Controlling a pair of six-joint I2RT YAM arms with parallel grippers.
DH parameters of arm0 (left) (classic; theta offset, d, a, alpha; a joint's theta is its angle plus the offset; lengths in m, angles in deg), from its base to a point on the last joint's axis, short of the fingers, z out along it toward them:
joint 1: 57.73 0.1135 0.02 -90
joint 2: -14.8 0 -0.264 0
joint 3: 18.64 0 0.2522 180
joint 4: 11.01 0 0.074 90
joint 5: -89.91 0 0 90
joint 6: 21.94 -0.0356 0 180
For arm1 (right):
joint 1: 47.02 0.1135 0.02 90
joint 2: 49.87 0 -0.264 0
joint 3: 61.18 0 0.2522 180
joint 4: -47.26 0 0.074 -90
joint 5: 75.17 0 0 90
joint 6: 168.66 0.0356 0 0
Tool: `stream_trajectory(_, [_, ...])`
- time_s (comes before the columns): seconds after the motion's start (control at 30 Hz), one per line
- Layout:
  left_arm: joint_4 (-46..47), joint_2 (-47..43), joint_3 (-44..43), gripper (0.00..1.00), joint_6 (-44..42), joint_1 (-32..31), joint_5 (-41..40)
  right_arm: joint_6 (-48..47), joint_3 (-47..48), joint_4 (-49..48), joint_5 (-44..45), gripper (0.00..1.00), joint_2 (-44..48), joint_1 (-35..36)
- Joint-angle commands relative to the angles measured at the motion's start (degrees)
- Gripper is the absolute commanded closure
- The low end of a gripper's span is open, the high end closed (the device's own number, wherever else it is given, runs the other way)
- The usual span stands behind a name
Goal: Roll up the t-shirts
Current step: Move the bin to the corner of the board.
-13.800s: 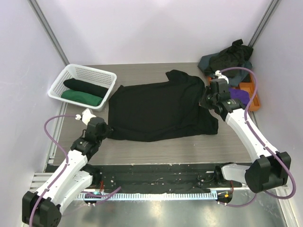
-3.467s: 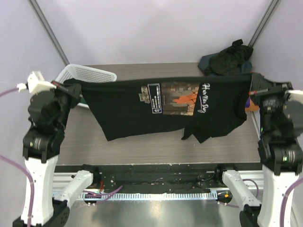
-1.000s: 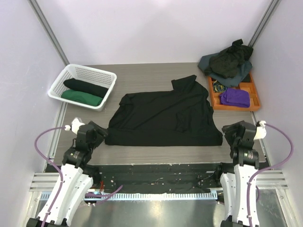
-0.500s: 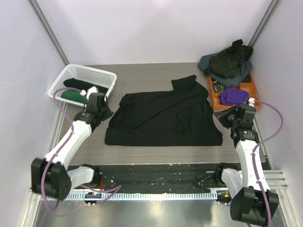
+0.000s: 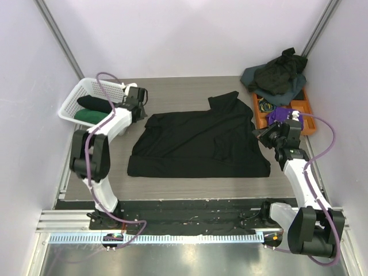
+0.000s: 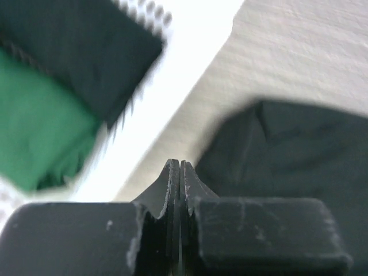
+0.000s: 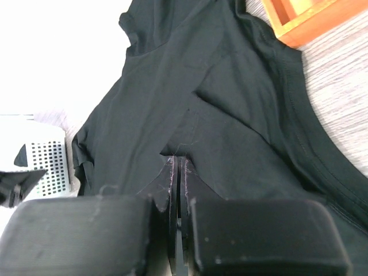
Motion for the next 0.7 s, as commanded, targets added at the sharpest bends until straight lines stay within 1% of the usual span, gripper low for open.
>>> stream_trajectory(0.0, [-1.76,8.61,-10.03,1.0,-6.16,1.38,-7.9,-0.47,2.55,-5.56,1.14,0.99,-1.48,1.18])
stream_trajectory(0.03, [-2.55,10.81,-15.88,1.0,-6.69,1.82,-8.96,-0.82,2.73,-5.74,1.32,0.99,-1.74,1.44])
stream_trajectory(0.07, [-3.43,15.27,-18.81,1.0,-7.56,2.43,-10.01,-1.08,3.25,-5.65,1.59,0.99,-2.09,1.79])
stream_trajectory(0.1, [-4.4,17.23,-21.54,1.0,-8.18,3.75,-10.63,-1.34,3.43,-5.39,1.85,0.99,-2.79,1.97])
stream_trajectory(0.13, [-4.58,19.08,-27.31,1.0,-8.97,4.37,-10.64,-1.7,3.69,-5.3,1.94,0.99,-3.06,2.06])
stream_trajectory(0.17, [-4.67,23.01,-29.89,1.0,-10.63,4.9,-10.9,-2.05,3.96,-5.21,2.03,0.99,-3.32,2.23])
stream_trajectory(0.2, [-5.11,24.7,-32.96,1.0,-11.52,5.34,-12.56,-2.05,4.05,-4.95,2.11,0.99,-3.5,2.32])
stream_trajectory(0.23, [-5.81,26.72,-38.21,1.0,-12.22,6.21,-13.27,-2.14,3.96,-4.95,2.29,0.99,-3.59,2.41])
stream_trajectory(0.3, [-9.65,30.76,-43.78,1.0,-13.19,6.57,-12.58,-2.31,3.78,-4.95,2.38,0.99,-3.59,2.67])
stream_trajectory(0.33, [-10.55,31.22,-45.28,1.0,-13.37,6.22,-9.44,-2.49,3.7,-4.95,2.55,0.99,-3.59,2.76])
stream_trajectory(0.37, [-10.91,31.05,-45.21,1.0,-13.2,5.78,-7.84,-2.66,3.61,-5.04,2.73,0.99,-3.5,2.94])
stream_trajectory(0.4, [-10.22,28.87,-43.82,1.0,-12.68,5.26,-6.61,-2.75,3.52,-4.95,2.9,0.99,-3.5,3.02])
stream_trajectory(0.43, [-9.34,27.46,-41.63,1.0,-12.58,4.73,-3.72,-2.75,3.52,-5.12,2.99,0.99,-3.68,3.03])
stream_trajectory(0.47, [-8.63,25.53,-37.51,0.96,-12.5,3.33,-2.39,-2.84,3.52,-5.04,2.82,0.99,-3.76,3.03])
stream_trajectory(0.53, [-6.35,20.0,-32.58,0.9,-11.71,1.83,-1.06,-3.02,3.52,-4.95,2.56,0.99,-3.85,3.11])
stream_trajectory(0.57, [-4.86,18.23,-30.38,0.82,-11.18,0.61,-0.54,-3.1,3.69,-4.6,2.38,0.99,-3.77,3.11])
stream_trajectory(0.6, [-4.59,16.56,-26.26,0.77,-10.57,0.16,-0.01,-3.19,3.7,-4.6,2.29,0.99,-3.68,3.11])
stream_trajectory(0.63, [-4.41,13.33,-24.57,0.7,-9.0,-0.19,0.69,-3.28,3.61,-4.42,2.29,0.99,-3.5,3.2])
stream_trajectory(0.67, [-4.32,12.08,-22.73,0.67,-8.02,-0.46,2.26,-3.19,3.52,-4.42,2.12,0.99,-3.15,3.2])
